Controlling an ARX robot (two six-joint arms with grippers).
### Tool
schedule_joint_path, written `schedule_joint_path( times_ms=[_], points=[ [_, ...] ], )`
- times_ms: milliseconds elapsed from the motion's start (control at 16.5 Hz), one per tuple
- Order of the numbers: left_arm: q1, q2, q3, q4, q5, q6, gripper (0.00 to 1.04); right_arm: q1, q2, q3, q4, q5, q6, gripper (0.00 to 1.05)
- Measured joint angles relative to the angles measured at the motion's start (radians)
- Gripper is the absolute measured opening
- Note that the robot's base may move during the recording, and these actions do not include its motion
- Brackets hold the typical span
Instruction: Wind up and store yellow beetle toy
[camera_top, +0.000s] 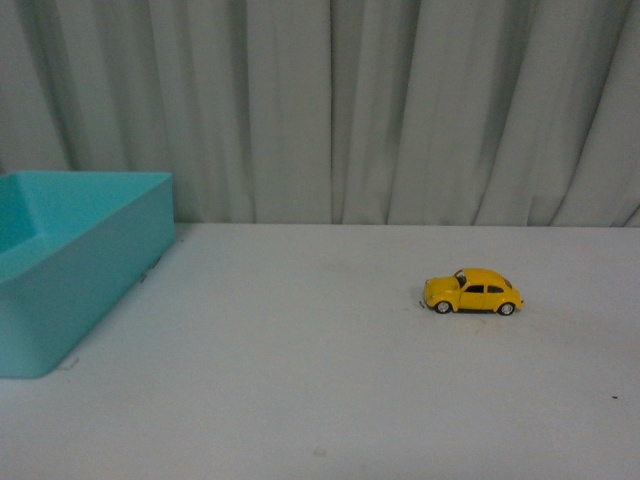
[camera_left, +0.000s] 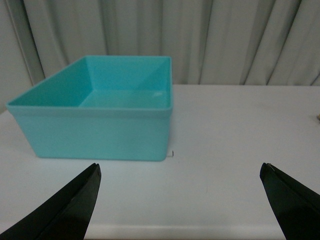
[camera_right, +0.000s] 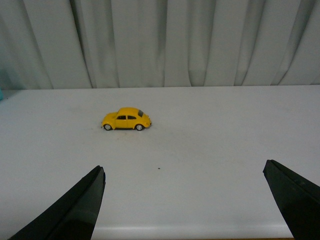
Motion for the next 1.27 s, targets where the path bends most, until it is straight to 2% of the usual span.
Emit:
schedule_joint_path(
  times_ms=[1274],
  points=[
    [0.000,0.000,0.000,0.001,0.000,0.000,0.98,0.000,0.000,0.000,0.001,0.001,0.000,0.98]
  ],
)
